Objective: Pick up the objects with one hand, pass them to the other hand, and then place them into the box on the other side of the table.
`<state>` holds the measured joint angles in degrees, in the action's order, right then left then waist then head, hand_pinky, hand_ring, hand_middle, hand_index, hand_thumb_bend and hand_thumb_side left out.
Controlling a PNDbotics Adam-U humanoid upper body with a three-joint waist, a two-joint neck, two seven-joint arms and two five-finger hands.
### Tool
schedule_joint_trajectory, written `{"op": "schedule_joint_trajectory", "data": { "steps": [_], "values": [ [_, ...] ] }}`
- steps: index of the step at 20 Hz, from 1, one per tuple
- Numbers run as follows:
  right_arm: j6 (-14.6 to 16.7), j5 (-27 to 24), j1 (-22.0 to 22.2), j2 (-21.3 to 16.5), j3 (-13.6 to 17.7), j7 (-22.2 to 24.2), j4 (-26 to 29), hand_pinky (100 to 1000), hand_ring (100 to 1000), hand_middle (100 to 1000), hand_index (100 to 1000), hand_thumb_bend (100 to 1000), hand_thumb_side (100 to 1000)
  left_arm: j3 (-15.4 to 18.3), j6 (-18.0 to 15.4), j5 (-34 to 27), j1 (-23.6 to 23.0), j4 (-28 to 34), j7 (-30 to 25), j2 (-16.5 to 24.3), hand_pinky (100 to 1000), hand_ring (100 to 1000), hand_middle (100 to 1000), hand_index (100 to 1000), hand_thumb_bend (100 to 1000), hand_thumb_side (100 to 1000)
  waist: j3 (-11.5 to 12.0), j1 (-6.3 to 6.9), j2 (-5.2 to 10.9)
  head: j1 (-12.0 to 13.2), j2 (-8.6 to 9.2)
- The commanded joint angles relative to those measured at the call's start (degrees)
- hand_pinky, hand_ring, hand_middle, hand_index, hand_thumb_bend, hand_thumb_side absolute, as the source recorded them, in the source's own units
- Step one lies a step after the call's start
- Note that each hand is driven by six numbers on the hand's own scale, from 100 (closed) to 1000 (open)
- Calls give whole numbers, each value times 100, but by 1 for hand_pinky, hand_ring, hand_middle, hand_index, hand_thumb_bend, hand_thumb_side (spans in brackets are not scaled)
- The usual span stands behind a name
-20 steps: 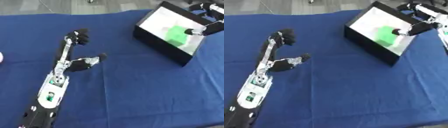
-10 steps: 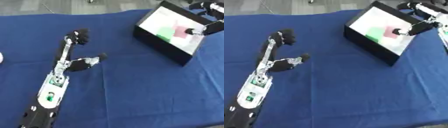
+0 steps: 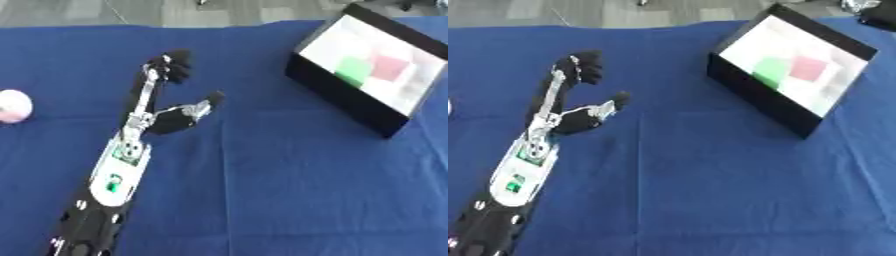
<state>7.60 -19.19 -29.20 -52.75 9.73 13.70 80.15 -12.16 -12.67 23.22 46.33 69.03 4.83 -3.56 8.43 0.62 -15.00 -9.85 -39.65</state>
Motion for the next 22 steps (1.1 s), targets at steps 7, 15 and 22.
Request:
{"op": "schedule_joint_trajectory", "data": {
  "steps": [7, 15, 22],
  "values": [
    [14, -968, 469, -475, 503, -42, 541, 902, 1000, 867, 876, 181, 177, 91, 802, 118, 404, 461, -248, 667, 680, 669, 665, 821, 661, 370, 104, 103, 317, 343, -42],
    [-6, -1136, 904, -556, 843, -91, 711, 895, 1000, 860, 872, 140, 194, 200, 1535, 275, 765, 488, -1122, 1585, 710, 696, 672, 821, 694, 374, 212, 178, 369, 378, -98],
    [-38, -1193, 1167, -575, 976, -5, 767, 896, 1000, 862, 877, 155, 219, 240, 1739, 565, 1039, 190, -2357, 2505, 738, 721, 688, 829, 775, 455, 263, 224, 368, 473, -166]
  ]
}}
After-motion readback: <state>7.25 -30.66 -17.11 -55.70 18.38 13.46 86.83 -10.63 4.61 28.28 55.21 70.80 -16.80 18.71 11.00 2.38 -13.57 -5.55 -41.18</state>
